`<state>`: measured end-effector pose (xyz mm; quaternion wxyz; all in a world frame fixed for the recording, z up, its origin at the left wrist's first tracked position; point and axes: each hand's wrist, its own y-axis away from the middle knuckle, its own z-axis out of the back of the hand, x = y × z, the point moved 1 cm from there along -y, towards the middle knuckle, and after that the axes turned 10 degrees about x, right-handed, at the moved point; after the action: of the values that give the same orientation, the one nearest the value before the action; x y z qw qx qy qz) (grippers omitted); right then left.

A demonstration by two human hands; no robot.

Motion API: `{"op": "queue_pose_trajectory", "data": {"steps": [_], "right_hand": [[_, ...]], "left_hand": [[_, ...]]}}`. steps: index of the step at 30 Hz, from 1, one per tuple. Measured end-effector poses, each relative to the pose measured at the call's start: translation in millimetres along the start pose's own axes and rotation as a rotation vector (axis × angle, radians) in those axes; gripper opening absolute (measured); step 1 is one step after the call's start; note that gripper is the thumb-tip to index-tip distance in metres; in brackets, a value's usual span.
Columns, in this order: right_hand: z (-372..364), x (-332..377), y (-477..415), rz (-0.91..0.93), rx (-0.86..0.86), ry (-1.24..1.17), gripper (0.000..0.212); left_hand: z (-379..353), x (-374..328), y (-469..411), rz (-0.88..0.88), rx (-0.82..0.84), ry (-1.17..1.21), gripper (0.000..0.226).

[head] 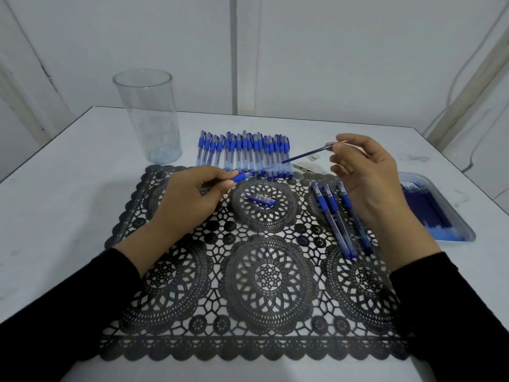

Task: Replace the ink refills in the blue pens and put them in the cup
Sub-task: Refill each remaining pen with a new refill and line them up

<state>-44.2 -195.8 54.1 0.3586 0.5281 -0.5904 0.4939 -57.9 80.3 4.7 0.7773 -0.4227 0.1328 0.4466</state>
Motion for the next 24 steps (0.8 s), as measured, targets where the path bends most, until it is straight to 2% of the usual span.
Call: {"op": "queue_pose_trajectory", "data": {"steps": [4,7,10,15,24], "right_hand": [[12.3,15.0,-1.9,0.017,-0.066,-0.107,0.010],[27.4,27.4,-0.3,0.010,-0.093,-0.079,0.011],[46.3,34.8,3.9,-0.064,-0.128,0.164,0.015],[62.3,33.1,12.5,-0.216,-0.186,0.575,0.009],[54.0,-4.4,7.1,-0.235,-0.188,1.209,0.015]], "left_hand": [[-7.9,-5.8,-9.2,-0.016,0.001,-0.013,0.019],[-21.1,-13.3,-19.9,-0.030,0.019,-0.004,0.020],[-40.5,-22.3,-31.8,-0.086,0.068,-0.002,0.020],[-73.6,-36.7,-45.2,-0.133,0.129,0.055,0.019],[-110.2,-56.1,-61.2,-0.194,0.202,-0.035,0.020]]}}
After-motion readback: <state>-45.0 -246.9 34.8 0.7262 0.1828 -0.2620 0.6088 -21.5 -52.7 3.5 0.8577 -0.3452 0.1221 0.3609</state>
